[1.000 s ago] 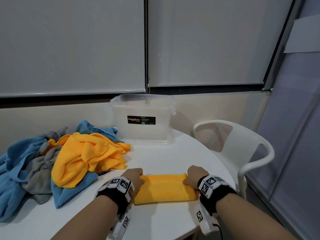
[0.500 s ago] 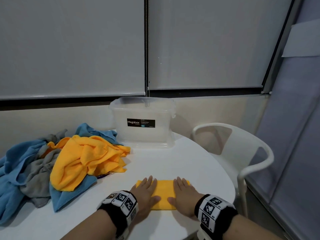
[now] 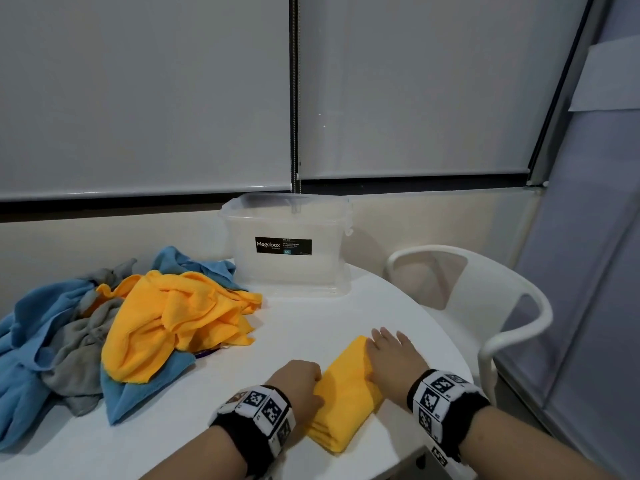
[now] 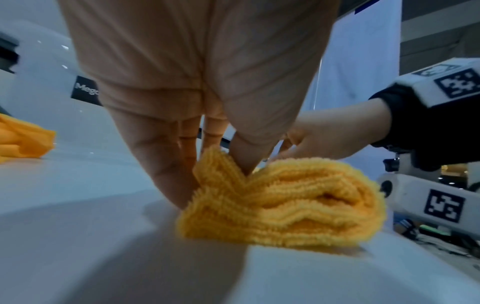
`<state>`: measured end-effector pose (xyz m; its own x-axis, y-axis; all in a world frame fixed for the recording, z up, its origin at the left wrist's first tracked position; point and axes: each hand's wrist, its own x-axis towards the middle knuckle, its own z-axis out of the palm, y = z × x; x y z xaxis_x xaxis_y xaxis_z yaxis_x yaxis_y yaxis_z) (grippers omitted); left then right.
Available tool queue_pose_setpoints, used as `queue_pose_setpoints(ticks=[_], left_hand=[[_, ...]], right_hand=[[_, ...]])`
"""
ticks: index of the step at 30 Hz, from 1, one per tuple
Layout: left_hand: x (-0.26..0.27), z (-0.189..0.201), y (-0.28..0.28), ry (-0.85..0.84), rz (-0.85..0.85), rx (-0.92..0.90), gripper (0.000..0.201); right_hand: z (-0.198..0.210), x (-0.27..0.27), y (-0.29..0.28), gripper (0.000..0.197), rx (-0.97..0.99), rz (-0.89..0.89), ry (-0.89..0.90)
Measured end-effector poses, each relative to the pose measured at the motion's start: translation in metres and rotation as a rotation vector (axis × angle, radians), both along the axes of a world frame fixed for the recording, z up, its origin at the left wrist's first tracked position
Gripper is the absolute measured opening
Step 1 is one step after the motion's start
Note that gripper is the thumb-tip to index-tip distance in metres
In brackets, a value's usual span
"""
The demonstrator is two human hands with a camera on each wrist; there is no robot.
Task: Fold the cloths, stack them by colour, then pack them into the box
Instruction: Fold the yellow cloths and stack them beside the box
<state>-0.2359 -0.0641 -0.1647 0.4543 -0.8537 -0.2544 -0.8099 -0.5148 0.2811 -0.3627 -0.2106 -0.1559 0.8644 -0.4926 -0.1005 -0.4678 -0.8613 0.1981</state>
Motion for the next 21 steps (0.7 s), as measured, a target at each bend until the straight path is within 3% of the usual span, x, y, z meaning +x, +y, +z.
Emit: queue_pose_setpoints(ticks=[2,4,8,14,21], left_hand=[[-0.009,-0.004,-0.006,0.027,0.01,-0.032,0.049],[-0.016,-0.005,-0.013,0.099,0.029,-0.077,0.054],[-0.017,-0.001,-0.035,0.284,0.023,-0.107,0.064],[-0.013,-0.002,-0.086,0.337,0.075,-0.173,0.069],[0.004,0.003,-0.147,0.335,0.138,-0.226,0.072]], right_hand=[[0.013,-0.001,0.012,0.037,-0.039,-0.009,-0.042],[0.015,-0.006,0.019,0.03,0.113,0.003,-0.115],[0.004,-0.017,0.002,0.036,0.333,-0.097,0.057],[-0.003,0.002,-0.049,0.023,0.335,-0.27,0.066],[-0.01,0.036,-0.102,0.035,0.263,-0.372,0.0]])
